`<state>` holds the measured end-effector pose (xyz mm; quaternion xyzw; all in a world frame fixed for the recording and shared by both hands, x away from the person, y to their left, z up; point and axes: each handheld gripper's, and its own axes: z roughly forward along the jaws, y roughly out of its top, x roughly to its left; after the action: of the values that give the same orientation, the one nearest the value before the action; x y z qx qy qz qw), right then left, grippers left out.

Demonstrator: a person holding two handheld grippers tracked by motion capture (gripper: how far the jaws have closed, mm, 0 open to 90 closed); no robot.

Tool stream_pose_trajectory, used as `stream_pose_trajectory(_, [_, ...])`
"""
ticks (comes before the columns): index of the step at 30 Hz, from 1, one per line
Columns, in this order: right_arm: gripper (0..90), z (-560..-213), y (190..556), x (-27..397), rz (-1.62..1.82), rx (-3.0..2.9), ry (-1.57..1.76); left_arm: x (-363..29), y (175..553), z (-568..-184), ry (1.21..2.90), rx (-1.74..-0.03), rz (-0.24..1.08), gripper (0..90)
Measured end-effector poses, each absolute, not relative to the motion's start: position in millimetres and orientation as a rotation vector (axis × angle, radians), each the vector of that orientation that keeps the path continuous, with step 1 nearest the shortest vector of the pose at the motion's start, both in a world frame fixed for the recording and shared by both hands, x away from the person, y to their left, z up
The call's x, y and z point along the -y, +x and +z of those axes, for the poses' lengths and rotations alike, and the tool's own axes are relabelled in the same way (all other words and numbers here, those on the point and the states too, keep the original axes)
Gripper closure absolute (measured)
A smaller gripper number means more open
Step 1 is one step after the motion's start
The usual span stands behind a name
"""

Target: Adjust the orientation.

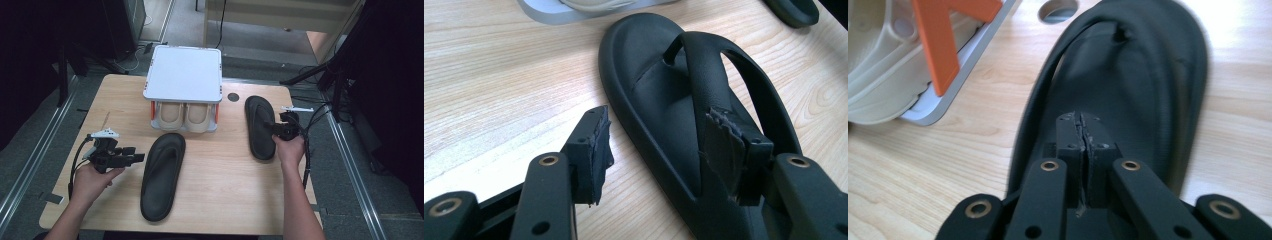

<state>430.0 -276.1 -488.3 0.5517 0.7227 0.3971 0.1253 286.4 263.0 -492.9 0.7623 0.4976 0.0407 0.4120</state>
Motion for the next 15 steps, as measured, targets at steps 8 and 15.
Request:
stream_pose_trajectory(8, [76.9,-483,434,297,1.149,-2.024,1.621,-267,280,-494,1.915,-1.272,0.115,44.7])
stream_pose_trajectory(15, [70.0,-495,446,304,1.107,-1.995,1.681,-272,273,-497,1.906,-1.300,0.128,44.4])
